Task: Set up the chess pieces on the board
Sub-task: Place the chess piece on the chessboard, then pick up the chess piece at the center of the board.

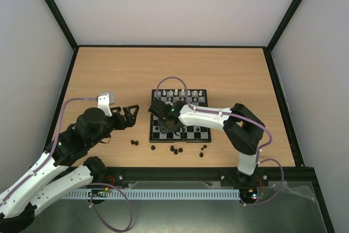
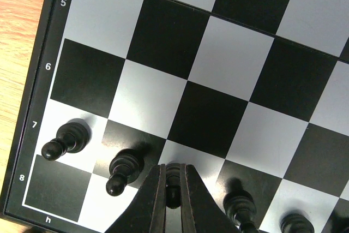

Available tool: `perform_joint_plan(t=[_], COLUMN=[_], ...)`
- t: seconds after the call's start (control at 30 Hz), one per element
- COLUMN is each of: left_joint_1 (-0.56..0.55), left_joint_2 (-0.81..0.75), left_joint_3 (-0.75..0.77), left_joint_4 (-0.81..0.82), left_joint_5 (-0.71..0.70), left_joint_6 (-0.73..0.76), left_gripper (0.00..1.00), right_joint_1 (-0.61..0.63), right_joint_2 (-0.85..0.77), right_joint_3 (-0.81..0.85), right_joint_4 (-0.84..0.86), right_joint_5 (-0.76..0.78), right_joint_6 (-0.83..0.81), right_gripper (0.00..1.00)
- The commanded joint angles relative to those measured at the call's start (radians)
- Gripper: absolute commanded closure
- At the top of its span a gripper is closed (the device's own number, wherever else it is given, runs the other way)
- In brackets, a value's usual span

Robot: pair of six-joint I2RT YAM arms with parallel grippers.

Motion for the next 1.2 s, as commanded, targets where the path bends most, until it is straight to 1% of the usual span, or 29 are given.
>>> perform_joint_plan(t=[0.0,0.23,0.33,0.5,0.67,0.8,0.93,1.07,1.17], left_joint_1=[0.004,0.004,0.004,0.004,0.004,0.004,0.004,0.004,0.004], left_joint_2=[-0.001,0.006,0.010,0.013,0.017,0.024,0.042,0.071,0.098], left_joint_3=[-0.005,-0.004,-0.001,-0.001,-0.003,-0.003,-0.005,-0.014,-0.018], left_joint_4=[-0.001,0.006,0.005,0.008,0.008,0.009,0.012,0.026,0.029], left_joint_5=[0.001,0.009,0.011,0.011,0.008,0.003,0.002,0.005,-0.006], left_joint_6=[-0.005,-0.004,-0.002,0.001,-0.001,0.000,-0.002,-0.002,-0.005], left_gripper=[0.01,0.01,0.01,0.01,0.01,0.01,0.01,0.00,0.01], right_joint_1=[0.005,0.006,0.006,0.009,0.011,0.020,0.027,0.070,0.120], right_joint_2=[-0.022,-0.033,-0.048,-0.094,-0.172,-0.276,-0.382,-0.473,-0.492], right_joint_3=[-0.023,-0.026,-0.021,-0.021,-0.047,-0.099,-0.182,-0.263,-0.298], right_joint_4=[-0.057,-0.055,-0.059,-0.052,-0.007,0.016,-0.010,-0.027,-0.039], right_joint_5=[0.016,0.006,0.003,-0.014,-0.071,-0.100,-0.089,-0.089,-0.059], right_joint_6=[0.009,0.009,0.010,0.005,-0.006,-0.005,0.001,0.002,0.018], right_gripper=[0.98,0.93,0.89,0.69,0.57,0.49,0.47,0.38,0.39])
